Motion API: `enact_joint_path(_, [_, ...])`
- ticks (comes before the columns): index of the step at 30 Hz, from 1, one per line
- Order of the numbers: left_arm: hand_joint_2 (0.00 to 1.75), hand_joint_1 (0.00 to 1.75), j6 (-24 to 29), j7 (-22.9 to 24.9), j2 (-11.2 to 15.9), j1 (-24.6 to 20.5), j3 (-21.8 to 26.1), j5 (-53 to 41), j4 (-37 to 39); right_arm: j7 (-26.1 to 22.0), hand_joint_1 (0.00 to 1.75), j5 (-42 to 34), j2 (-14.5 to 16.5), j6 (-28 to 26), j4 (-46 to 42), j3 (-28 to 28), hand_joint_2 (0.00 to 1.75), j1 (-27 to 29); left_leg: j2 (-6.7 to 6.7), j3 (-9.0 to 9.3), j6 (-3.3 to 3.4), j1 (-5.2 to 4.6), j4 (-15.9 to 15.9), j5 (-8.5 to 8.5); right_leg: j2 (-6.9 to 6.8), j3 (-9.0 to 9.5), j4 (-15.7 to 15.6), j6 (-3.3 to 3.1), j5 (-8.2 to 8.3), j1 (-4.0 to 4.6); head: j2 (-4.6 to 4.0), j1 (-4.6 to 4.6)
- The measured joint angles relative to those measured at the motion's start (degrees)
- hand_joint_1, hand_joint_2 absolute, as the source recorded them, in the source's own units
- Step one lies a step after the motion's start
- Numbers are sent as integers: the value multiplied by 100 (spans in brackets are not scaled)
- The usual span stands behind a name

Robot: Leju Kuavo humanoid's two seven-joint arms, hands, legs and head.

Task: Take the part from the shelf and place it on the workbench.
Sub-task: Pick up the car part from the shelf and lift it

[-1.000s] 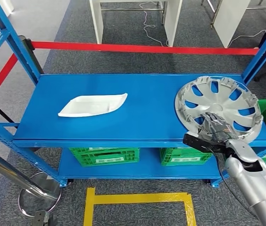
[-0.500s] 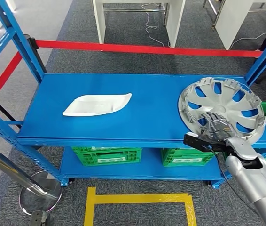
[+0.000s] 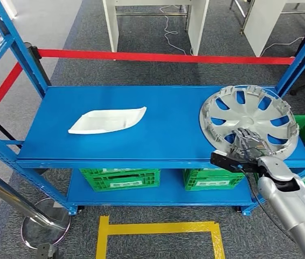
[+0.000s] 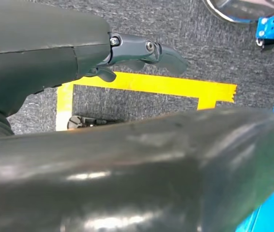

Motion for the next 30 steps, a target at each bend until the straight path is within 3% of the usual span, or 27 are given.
enact_joint_path(4, [0,0,5,7,-10,7,-5,5,0,-199,0,-415,2,55,22,-8,0,19,1,12,113,3,-105,2,6,-68,34,124,-43,-5,0,7])
enact_joint_path(6, [0,0,22,16,-4,8,-15,4,0,-378,0,-776,5,152,36,-38,87,51,5,6,178,16,-129,26,3,-282,451,159,-303,-11,0,28])
enact_joint_path(8, [0,0,51,39,13,42,-22,-1,0,-543,0,-1076,19,227,65,-66,175,125,6,-6,205,1,-128,26,3,-648,1235,174,-640,-10,0,43])
enact_joint_path(9, [0,0,61,51,22,74,-24,-5,0,-606,0,-1163,31,228,84,-70,175,175,6,-7,211,-6,-127,24,4,-795,1536,178,-718,-10,0,41])
enact_joint_path(10, [0,0,62,56,32,108,-25,-9,0,-643,0,-1200,44,211,103,-70,175,214,6,-5,214,-11,-126,21,3,-846,1620,176,-680,-9,0,43])
enact_joint_path(11, [0,0,60,61,39,134,-26,-11,0,-663,0,-1211,54,188,122,-70,175,234,6,1,215,-12,-125,18,3,-782,1465,167,-534,-10,0,42])
enact_joint_path(13, [0,0,56,65,46,154,-28,-13,0,-681,0,-1215,63,160,148,-70,175,218,5,19,205,-13,-124,9,0,-424,696,133,-145,-8,0,43])
enact_joint_path(14, [0,0,55,66,48,153,-30,-13,0,-689,0,-1215,63,154,157,-68,175,201,3,18,190,-22,-115,1,2,-240,335,115,-30,-1,0,42])
enact_joint_path(16, [0,0,29,49,51,151,-35,-9,0,-687,0,-1199,67,130,167,-61,175,167,2,3,140,-34,-106,4,8,-68,21,86,5,17,0,35])
enact_joint_path(19, [0,0,-32,-7,50,118,-55,2,0,-609,0,-1171,71,141,170,-45,175,88,3,-16,49,-28,-59,-28,8,-43,-18,12,37,7,0,30])
enact_joint_path(21, [0,0,-31,-13,45,65,-89,4,0,-544,0,-1185,70,207,169,-37,175,33,6,-161,-12,-16,308,-276,-15,-28,-52,-50,66,-21,0,20])
enact_joint_path(23, [0,0,-22,-12,37,39,-116,5,0,-504,0,-1197,69,251,169,-28,175,14,8,-463,-57,5,1042,-653,-32,-36,-53,-76,72,-22,0,14])
enact_joint_path(24, [0,0,-16,-11,34,40,-124,7,0,-490,0,-1197,69,257,169,-22,175,13,8,-589,-71,16,1351,-769,-35,-41,-52,-80,76,-22,0,15])
enact_joint_path(25, [0,0,-8,-10,36,45,-127,10,0,-476,0,-1197,69,260,169,-16,175,12,8,-640,-82,24,1496,-783,-34,-45,-49,-79,80,-25,0,15])
enact_joint_path(26, [0,0,0,-9,39,48,-128,13,0,-466,0,-1195,69,262,169,-10,175,12,8,-583,-89,33,1407,-679,-31,-46,-44,-73,84,-29,0,14])
enact_joint_path(28, [0,0,11,-9,49,44,-131,16,0,-455,0,-1192,69,268,169,1,175,9,8,-239,-98,57,720,-305,-24,-49,-23,-43,83,-42,0,15])
enact_joint_path(30, [0,0,12,-7,46,30,-134,19,1,-453,0,-1189,61,279,169,12,175,1,0,41,-80,60,102,-114,-10,-88,22,24,78,-29,0,9])
